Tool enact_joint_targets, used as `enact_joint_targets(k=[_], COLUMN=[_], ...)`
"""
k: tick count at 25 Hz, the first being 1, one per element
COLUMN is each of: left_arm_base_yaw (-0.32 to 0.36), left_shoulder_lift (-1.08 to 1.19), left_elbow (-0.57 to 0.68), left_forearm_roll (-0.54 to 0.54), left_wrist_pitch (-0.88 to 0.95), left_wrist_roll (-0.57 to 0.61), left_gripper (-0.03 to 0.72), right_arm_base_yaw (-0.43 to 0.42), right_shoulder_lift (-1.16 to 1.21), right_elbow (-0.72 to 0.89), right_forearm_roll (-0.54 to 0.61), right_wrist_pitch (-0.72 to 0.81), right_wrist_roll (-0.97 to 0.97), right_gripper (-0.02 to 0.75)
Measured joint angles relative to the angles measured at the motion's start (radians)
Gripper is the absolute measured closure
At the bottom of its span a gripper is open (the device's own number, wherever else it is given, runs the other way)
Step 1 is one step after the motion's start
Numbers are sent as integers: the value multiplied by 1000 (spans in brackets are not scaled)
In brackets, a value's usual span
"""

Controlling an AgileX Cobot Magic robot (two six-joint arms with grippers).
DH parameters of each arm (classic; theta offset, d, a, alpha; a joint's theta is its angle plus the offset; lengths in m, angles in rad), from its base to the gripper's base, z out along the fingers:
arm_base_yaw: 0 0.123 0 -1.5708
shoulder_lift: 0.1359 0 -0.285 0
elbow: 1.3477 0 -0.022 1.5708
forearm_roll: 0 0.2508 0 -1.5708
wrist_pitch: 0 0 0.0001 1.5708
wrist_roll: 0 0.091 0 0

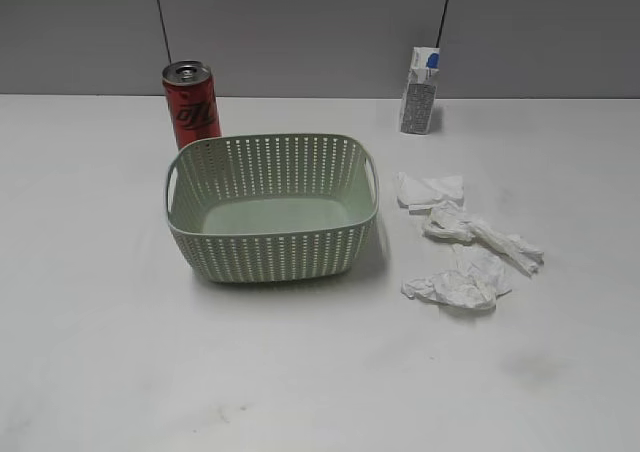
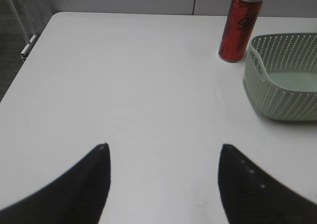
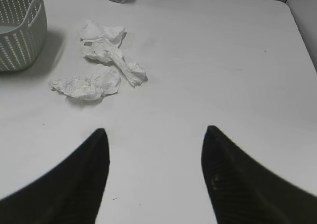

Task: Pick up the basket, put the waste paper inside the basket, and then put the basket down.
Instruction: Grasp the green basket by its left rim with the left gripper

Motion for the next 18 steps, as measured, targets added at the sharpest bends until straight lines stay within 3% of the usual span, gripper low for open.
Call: enact_joint_targets(k=[18], left_arm_base_yaw=[0], left_shoulder_lift=[0], left_elbow=[0], left_forearm_roll=[-9], left_wrist_pitch=[-8], left_wrist_roll=[0], left_gripper=[174], right_arm_base_yaw=[0], right_shoulder_lift=[0], right_elbow=[0], right_forearm_roll=[0], right_wrist_pitch=[0], right_wrist_roll=[0], right_gripper=[292])
